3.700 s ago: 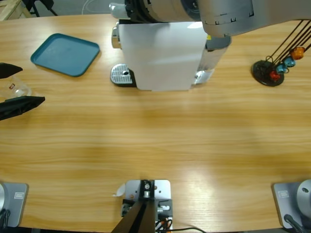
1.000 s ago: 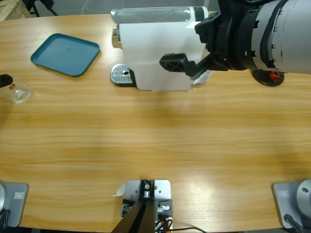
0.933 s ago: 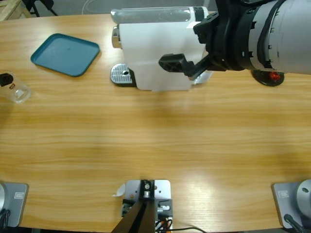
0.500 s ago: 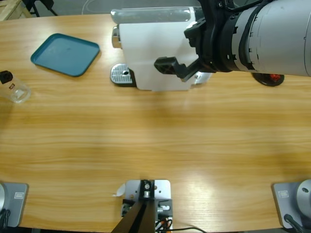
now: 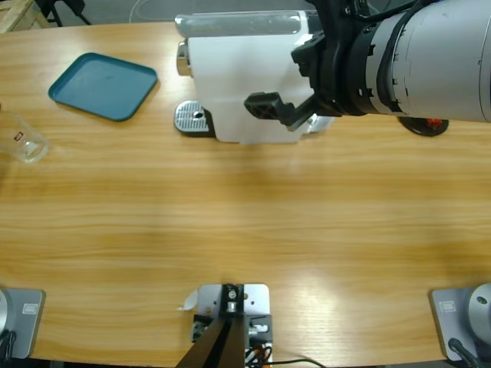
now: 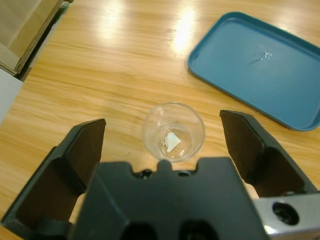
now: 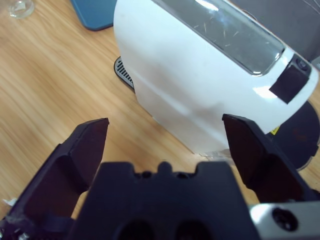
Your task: Pour coffee
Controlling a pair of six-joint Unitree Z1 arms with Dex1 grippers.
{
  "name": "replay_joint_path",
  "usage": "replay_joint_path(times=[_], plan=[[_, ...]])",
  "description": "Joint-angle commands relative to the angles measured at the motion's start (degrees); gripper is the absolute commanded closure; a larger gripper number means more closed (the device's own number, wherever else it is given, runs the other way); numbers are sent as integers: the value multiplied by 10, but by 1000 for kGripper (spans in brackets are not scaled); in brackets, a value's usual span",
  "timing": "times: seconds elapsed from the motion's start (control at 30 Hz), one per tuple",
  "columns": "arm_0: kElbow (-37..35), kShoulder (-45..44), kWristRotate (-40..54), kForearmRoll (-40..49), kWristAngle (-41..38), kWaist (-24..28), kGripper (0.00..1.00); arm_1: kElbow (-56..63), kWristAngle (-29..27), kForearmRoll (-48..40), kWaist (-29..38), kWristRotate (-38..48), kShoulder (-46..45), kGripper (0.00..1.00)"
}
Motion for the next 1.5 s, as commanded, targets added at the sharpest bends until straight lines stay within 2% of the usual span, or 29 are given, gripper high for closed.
replay_joint_path(times=[0.03, 0.77, 1.03, 1.17, 1.3, 1.37, 1.5], plan=[[18, 78, -26, -7, -10, 7, 0, 0, -8, 14, 6, 17, 27, 0], [21, 178, -54, -73, -10, 7, 0, -7, -5, 16, 6, 22, 56, 0], [19, 178, -53, -83, -9, 10, 20, -9, -3, 14, 6, 22, 61, 0], [22, 179, -52, -83, -7, 17, 119, -9, -3, 14, 6, 22, 64, 0], [26, 183, -53, -92, -8, 19, 289, -10, -5, 14, 6, 22, 62, 0], [26, 188, -54, -100, -8, 19, 409, -11, -5, 13, 6, 22, 62, 0], [33, 190, -55, -106, -9, 19, 954, -15, -6, 11, 6, 22, 64, 0]])
